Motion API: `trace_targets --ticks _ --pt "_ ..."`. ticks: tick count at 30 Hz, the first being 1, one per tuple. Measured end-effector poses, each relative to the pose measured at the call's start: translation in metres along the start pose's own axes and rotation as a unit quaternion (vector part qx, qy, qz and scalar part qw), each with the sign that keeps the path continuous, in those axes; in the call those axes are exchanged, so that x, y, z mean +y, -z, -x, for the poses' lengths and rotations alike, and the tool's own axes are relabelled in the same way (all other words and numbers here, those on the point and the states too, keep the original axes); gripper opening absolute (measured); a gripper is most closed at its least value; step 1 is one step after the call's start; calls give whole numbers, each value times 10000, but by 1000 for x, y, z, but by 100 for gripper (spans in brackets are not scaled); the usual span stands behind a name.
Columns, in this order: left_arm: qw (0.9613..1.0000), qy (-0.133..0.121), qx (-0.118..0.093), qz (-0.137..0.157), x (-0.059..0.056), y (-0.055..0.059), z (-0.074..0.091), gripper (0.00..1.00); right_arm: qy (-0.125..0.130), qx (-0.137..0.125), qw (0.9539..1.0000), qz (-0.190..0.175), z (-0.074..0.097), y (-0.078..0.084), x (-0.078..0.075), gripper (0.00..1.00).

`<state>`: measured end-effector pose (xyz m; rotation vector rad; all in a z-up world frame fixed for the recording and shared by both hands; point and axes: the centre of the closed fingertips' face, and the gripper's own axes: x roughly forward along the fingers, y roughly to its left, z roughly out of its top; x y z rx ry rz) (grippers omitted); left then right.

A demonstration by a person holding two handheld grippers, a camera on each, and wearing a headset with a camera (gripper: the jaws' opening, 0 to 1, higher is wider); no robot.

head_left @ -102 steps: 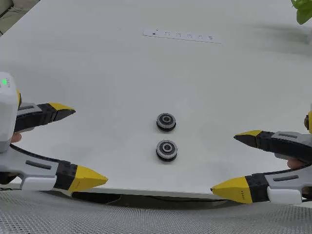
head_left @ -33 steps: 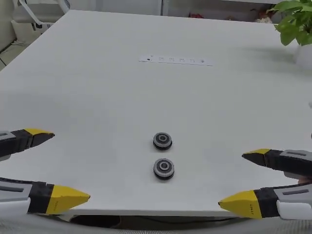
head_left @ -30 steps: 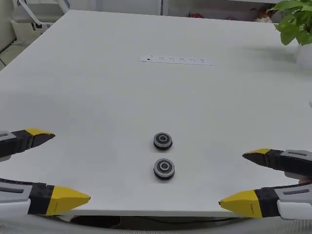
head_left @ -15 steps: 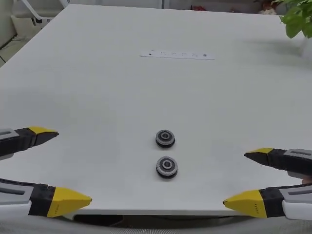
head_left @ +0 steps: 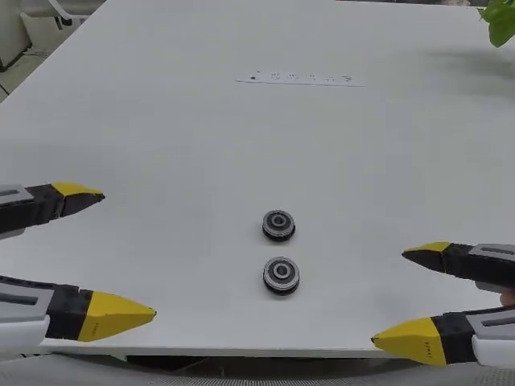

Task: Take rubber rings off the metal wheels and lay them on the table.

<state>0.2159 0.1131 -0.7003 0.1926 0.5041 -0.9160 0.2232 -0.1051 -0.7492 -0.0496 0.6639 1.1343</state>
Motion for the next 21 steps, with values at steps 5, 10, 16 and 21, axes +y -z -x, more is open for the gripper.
trace_targets --ticks 5,10,16,21 --pt "9999 58 -16 -110 0 -8 -1 94 10 -61 10000 64 0 -6 -7 83" --pt "9994 276 -125 -183 -7 -18 -3 91 49 -149 9997 162 1 -14 -15 83" --pt "9986 330 -267 -312 -9 -33 -9 89 33 -201 9994 270 -1 -23 -19 83" --pt "9974 441 -344 -458 -11 -48 -17 89 -11 -195 9990 397 -6 -34 -20 83"
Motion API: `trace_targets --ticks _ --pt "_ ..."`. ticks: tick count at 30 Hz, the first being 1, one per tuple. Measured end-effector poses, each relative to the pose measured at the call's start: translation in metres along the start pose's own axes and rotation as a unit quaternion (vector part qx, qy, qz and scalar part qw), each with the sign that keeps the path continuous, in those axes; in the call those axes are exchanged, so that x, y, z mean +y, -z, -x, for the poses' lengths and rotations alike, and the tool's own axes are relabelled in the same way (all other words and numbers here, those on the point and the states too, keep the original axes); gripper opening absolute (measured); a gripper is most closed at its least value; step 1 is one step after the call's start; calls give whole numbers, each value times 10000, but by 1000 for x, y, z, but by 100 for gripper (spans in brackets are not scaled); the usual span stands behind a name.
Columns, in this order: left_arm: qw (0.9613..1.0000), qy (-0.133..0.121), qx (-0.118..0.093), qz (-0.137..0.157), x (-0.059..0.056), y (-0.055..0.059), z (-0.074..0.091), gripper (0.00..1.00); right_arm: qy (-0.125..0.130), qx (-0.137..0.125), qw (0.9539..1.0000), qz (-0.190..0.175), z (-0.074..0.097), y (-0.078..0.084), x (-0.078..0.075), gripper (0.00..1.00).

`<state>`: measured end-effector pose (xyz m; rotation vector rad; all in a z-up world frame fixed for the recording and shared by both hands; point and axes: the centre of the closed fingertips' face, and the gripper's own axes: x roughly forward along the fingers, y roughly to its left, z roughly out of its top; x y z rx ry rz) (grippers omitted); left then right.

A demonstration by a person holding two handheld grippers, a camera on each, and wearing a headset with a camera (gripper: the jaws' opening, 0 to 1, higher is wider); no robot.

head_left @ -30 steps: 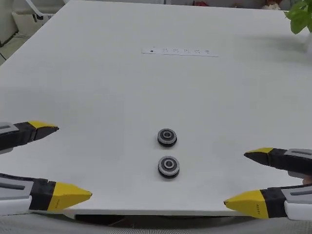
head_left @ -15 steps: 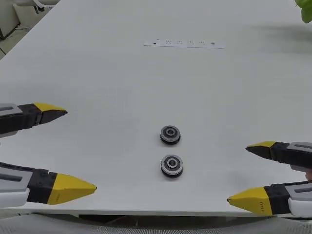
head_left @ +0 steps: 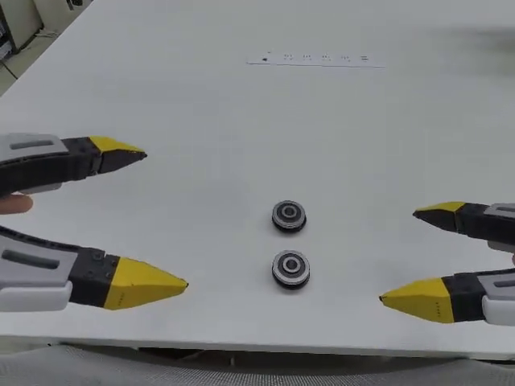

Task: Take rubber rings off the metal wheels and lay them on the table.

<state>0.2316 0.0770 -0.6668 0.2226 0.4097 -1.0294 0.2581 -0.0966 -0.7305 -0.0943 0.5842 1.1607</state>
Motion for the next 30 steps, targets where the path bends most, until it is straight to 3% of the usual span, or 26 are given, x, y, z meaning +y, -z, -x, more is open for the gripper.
trace_targets --ticks 5,12,19,22,30 --pt "9995 158 -142 -250 0 -21 -12 86 -43 -90 9997 220 -4 -20 -3 83" --pt "9978 352 -184 -528 1 -31 -31 82 -122 -216 9987 436 -12 -39 -1 81" --pt "9970 454 -204 -593 5 -30 -52 80 -230 -249 9973 645 -24 -46 5 75" --pt "9966 497 -362 -551 6 -34 -63 78 -278 -302 9962 765 -30 -48 7 68" --pt "9949 578 -339 -752 4 -20 -85 63 -536 -49 9950 843 -48 -33 13 65"
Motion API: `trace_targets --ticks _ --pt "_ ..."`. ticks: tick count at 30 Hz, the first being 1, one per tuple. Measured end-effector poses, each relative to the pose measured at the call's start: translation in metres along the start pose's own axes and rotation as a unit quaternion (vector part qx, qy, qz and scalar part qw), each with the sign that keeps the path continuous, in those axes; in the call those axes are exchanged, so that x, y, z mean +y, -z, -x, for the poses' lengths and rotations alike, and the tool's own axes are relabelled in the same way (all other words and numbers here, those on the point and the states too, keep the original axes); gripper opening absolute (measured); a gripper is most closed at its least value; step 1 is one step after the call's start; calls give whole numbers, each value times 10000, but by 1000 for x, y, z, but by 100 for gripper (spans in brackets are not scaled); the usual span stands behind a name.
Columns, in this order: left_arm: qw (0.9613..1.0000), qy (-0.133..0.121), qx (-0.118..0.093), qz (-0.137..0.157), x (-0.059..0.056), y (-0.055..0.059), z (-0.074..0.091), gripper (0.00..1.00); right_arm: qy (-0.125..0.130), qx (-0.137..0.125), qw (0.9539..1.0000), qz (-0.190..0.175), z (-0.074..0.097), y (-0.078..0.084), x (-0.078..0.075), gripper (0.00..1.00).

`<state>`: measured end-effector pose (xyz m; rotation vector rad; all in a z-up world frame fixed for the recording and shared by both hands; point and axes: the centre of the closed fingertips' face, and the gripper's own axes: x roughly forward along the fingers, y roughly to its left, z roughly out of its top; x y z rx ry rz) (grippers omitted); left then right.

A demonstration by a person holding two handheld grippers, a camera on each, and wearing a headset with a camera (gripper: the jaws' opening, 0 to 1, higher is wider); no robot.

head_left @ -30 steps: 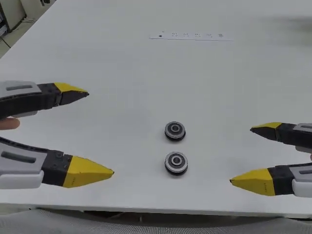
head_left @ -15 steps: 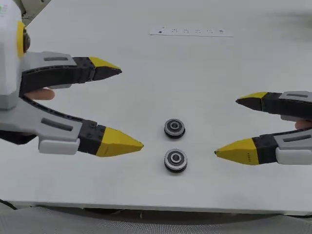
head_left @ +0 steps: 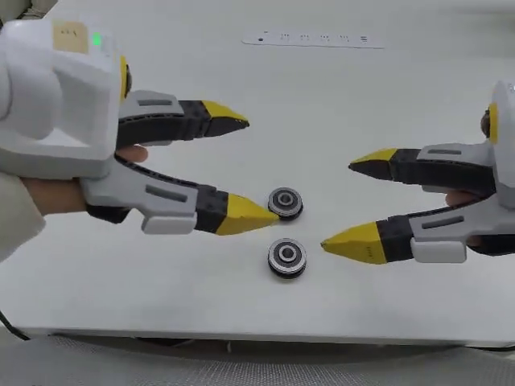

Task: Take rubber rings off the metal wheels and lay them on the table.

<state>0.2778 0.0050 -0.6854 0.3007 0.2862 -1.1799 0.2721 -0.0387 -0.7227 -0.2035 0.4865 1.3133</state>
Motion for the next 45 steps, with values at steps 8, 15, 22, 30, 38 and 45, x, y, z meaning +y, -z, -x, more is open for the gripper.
trace_targets --ticks 8,15,22,30,38,45 --pt "9998 145 168 12 -10 28 -20 60 -126 46 9999 5 -12 12 1 60" --pt "9994 124 316 9 -12 44 -29 57 -181 -10 9998 -82 -20 18 -1 54" --pt "9988 289 390 55 -21 53 -35 49 -409 115 9991 -32 -29 33 9 50" --pt "9983 352 438 155 -27 64 -43 41 -499 340 9981 133 -38 48 12 45" --pt "9972 453 561 181 -37 73 -50 34 -546 562 9963 357 -46 62 16 36" --pt "9971 403 627 155 -36 79 -53 27 -430 687 9957 444 -49 71 14 32"
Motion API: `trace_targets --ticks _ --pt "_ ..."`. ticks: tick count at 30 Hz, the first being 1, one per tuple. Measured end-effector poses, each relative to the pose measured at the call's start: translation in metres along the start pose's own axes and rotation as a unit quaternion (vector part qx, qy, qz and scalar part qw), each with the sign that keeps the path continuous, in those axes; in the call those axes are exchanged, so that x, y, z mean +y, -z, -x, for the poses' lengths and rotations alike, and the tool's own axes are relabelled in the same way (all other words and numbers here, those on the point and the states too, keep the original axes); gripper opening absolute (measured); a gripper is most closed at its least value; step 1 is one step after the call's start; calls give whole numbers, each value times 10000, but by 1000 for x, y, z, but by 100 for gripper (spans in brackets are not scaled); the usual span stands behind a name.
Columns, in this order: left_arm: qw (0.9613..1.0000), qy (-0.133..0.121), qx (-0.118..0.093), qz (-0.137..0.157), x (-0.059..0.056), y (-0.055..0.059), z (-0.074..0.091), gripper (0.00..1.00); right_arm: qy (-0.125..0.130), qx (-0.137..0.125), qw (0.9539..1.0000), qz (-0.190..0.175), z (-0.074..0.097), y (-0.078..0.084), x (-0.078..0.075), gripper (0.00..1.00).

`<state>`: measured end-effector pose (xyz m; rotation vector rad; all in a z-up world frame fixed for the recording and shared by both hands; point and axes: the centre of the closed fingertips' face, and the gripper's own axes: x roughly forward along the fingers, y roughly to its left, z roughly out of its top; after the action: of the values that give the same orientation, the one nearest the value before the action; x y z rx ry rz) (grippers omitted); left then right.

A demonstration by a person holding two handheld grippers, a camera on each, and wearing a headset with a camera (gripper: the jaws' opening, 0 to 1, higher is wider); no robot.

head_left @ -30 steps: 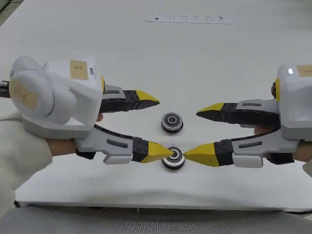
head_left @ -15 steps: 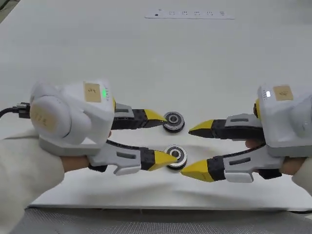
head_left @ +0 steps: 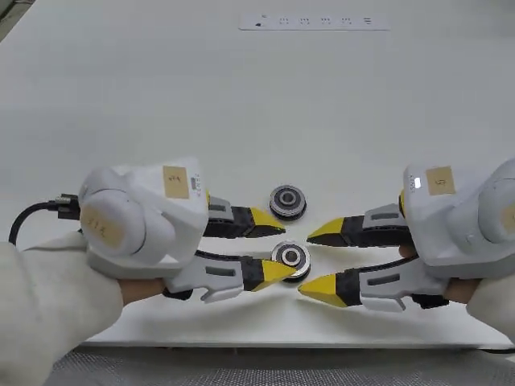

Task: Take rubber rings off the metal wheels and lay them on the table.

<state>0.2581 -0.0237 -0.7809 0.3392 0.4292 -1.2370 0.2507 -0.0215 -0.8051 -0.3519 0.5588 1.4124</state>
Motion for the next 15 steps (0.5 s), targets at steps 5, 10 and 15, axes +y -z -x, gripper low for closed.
trace_targets --ticks 5,10,15 --pt "10000 40 56 12 -2 4 -4 25 -33 35 10000 18 -3 2 2 30" --pt "9999 67 72 40 -2 5 -7 22 -1 -22 10000 4 -4 1 1 29" --pt "9999 156 38 20 -3 7 -8 19 57 -116 9999 -81 -2 -1 -2 27"
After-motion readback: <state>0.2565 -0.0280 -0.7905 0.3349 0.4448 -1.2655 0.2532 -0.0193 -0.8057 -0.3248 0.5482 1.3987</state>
